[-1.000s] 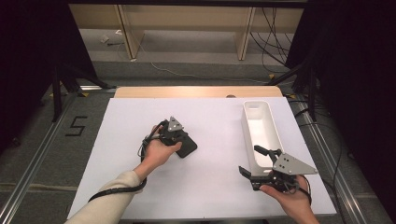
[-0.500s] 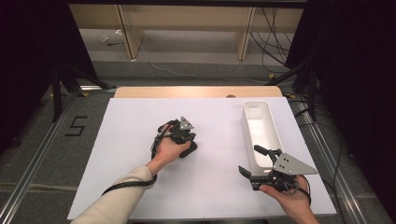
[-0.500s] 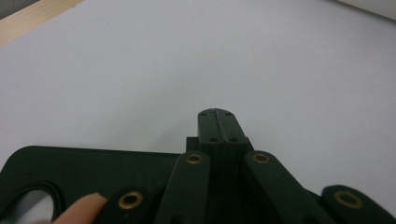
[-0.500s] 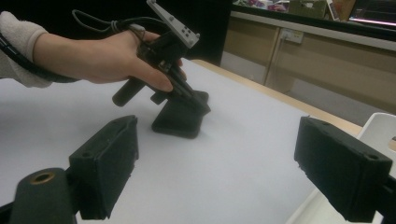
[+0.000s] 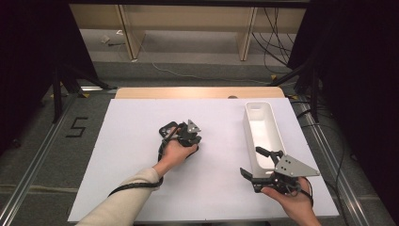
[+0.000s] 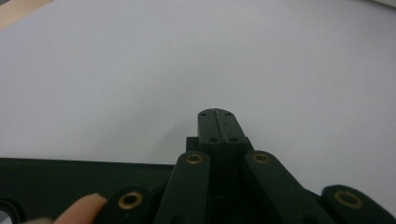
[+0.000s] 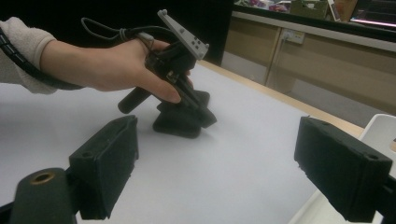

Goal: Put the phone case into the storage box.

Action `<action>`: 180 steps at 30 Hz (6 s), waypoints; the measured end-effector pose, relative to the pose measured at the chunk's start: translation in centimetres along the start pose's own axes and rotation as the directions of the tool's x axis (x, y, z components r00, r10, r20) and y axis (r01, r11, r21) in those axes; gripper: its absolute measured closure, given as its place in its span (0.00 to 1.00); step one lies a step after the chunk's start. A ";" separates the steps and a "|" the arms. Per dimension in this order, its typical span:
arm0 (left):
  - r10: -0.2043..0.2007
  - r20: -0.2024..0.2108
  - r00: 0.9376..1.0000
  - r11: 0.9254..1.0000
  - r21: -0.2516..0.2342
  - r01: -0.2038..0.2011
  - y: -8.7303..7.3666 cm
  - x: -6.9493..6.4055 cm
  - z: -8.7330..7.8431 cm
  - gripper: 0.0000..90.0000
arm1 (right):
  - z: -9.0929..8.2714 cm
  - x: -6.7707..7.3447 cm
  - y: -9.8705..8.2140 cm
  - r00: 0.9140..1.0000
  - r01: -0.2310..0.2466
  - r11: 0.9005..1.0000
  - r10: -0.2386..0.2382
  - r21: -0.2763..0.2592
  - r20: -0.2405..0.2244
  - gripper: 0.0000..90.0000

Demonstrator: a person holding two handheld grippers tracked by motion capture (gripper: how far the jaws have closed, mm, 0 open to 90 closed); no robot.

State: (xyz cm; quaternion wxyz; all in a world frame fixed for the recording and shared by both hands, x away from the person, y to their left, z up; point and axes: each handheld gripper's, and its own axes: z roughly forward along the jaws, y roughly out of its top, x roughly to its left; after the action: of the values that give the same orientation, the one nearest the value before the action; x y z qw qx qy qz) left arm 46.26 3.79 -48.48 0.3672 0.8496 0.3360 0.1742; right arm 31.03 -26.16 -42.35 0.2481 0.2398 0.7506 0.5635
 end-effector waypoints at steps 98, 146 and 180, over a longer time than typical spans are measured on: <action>-0.021 -0.160 0.987 0.973 0.225 0.057 -5.5 7.1 -9.0 0.19 | -0.5 -0.8 -0.1 0.997 -0.074 0.997 0.074 -0.020 0.013 0.04; 0.014 0.018 1.000 0.928 0.372 -0.020 -5.3 11.2 -6.0 0.08 | -0.2 -0.4 -0.1 0.998 -0.069 0.998 0.069 -0.006 -0.003 0.04; -0.004 0.057 0.998 0.935 0.354 -0.017 -5.5 11.6 -6.2 0.16 | -0.1 -0.3 -0.2 0.998 -0.066 0.998 0.066 0.001 -0.014 0.05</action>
State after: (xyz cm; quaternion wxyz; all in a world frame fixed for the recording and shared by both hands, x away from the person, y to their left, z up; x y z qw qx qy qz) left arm 48.76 17.79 -47.86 0.2171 0.9076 0.3484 0.0878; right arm 31.19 -26.45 -42.49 0.2241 0.2604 0.7441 0.5730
